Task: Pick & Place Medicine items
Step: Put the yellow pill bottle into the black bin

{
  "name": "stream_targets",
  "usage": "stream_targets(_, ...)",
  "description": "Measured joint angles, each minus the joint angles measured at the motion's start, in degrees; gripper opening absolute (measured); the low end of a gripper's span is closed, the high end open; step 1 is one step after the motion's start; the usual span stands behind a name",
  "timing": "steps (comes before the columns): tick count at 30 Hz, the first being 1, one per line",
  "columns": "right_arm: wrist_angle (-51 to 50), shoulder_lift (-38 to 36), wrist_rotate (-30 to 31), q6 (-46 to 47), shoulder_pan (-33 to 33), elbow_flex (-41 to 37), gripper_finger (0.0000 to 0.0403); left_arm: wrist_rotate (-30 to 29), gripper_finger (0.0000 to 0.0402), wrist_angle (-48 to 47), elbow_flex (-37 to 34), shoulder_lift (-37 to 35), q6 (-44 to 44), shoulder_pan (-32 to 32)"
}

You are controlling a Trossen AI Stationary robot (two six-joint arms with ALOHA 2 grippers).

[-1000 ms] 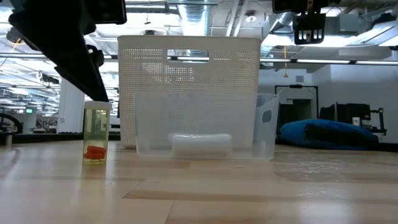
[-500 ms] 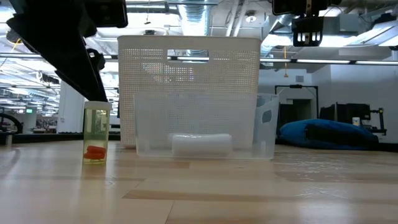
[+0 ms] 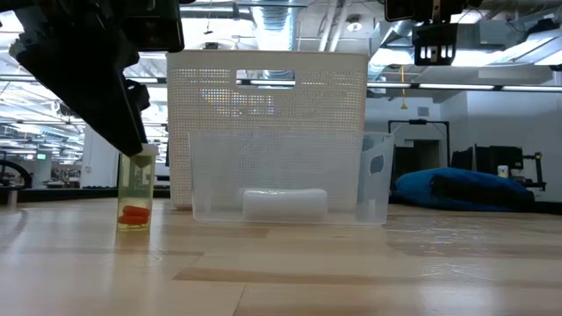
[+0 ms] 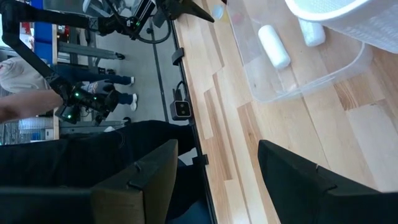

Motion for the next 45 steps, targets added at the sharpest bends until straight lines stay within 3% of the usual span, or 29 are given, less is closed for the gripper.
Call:
stream_targets(9,0.2,0.0,0.1,0.0,0.0,0.0,0.022,0.1,0.0103,0.1,0.0,0.0,-0.2,0.4)
stream_targets(18,0.3,0.0,0.1,0.0,0.2,0.0,0.022,0.1,0.01,-0.4,0.1,-1.6,-1.6,1.4)
stream_targets(24,1.1,0.0,0.1,0.2,0.2,0.0,0.022,4.8,0.0099,-3.3,0.2,-6.6,-4.5,-0.4)
stream_targets(35,5.5,0.0,0.2,1.7,0.2,0.0,0.022,8.3,0.0098,-9.4,0.2,-18.2,-28.6,-18.5)
stream_targets(45,9.4,1.5,1.5,5.2,0.2,0.1,0.022,9.6,0.0098,-10.6,0.2,-17.0,-42.6,-30.2)
